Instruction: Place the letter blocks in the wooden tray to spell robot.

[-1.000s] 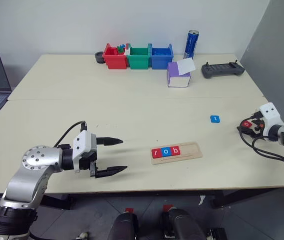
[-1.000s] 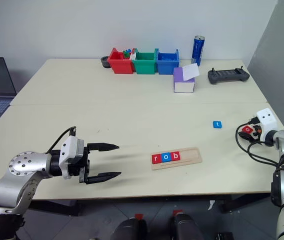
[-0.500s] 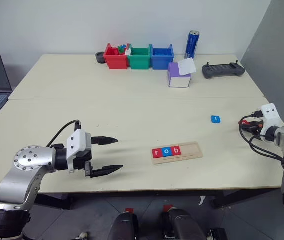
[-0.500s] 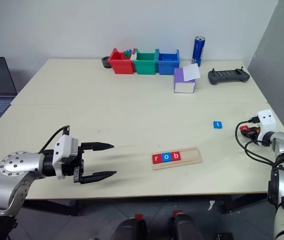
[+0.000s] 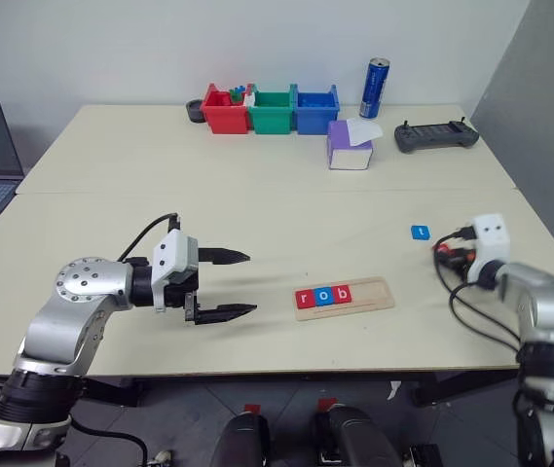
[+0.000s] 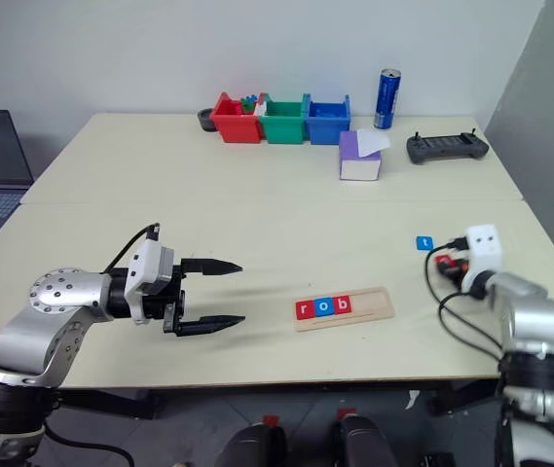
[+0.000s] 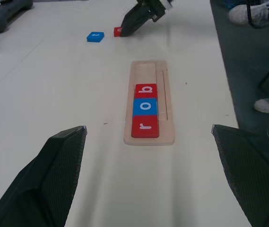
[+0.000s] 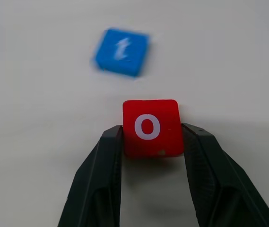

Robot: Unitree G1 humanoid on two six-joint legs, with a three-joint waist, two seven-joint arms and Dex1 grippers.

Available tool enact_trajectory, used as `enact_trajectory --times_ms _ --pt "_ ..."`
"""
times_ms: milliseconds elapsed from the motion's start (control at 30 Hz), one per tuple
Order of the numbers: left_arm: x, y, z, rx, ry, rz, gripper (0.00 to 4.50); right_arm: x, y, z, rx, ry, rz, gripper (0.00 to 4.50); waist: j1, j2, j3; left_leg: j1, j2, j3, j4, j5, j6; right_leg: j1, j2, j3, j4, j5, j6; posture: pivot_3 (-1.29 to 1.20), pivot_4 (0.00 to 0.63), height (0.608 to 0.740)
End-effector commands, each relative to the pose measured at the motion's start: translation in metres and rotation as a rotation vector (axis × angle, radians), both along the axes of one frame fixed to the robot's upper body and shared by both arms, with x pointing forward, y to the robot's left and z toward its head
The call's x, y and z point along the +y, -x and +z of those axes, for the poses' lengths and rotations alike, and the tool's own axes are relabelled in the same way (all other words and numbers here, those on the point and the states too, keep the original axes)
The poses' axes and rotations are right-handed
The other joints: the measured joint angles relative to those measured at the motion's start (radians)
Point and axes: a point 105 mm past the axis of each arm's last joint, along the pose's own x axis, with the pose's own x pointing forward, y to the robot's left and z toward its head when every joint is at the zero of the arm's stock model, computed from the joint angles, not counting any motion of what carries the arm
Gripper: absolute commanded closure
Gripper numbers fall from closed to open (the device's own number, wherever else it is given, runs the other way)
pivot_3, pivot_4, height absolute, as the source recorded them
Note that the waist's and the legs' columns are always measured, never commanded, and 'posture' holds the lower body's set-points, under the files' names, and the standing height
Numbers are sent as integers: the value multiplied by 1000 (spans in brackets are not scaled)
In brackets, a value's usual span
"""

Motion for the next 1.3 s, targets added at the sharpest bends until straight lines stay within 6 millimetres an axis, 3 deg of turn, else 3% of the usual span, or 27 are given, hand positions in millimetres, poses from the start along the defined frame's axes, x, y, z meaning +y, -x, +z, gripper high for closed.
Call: enact_trajectory --times_ms 33,300,600,833,1000,1100,1300 --pt "-4 -2 4 -26 -5 -40 0 6 19 19 -41 1 -89 3042 -1 0 0 0 0 0 0 0 0 0 0 0 0 0 0 0 150 740" --pt "-3 0 -5 -10 -31 -64 0 23 27 10 19 -14 -61 3042 -2 0 0 0 -1 0 -1 0 0 0 0 0 -3 0 0 0 150 740" --pt "-2 3 -6 -8 -19 -54 0 19 22 20 20 30 -35 73 -2 0 0 -1 -1 0 -2 0 0 0 0 0 -4 0 0 0 150 740" --pt "-4 3 -3 -12 -15 -45 0 7 25 67 -32 240 385 28 2 0 1 -1 -2 -1 -4 0 1 1 0 -1 -9 0 0 0 150 740" --pt "-4 3 -5 -8 -21 -41 0 -1 35 48 70 299 834 28 1 -2 1 -1 -2 -2 -10 0 1 3 1 -3 -17 1 2 0 150 740" --pt "-6 3 -6 -14 -20 -35 0 -15 12 41 86 375 929 28 -9 -2 2 -1 -2 -1 -9 0 1 2 1 -1 -18 1 2 0 150 740" --pt "-1 7 -8 -15 -22 -4 0 -20 3 36 154 448 1132 28 -6 -1 3 0 -2 0 -9 0 1 3 1 0 -16 1 2 0 150 740"
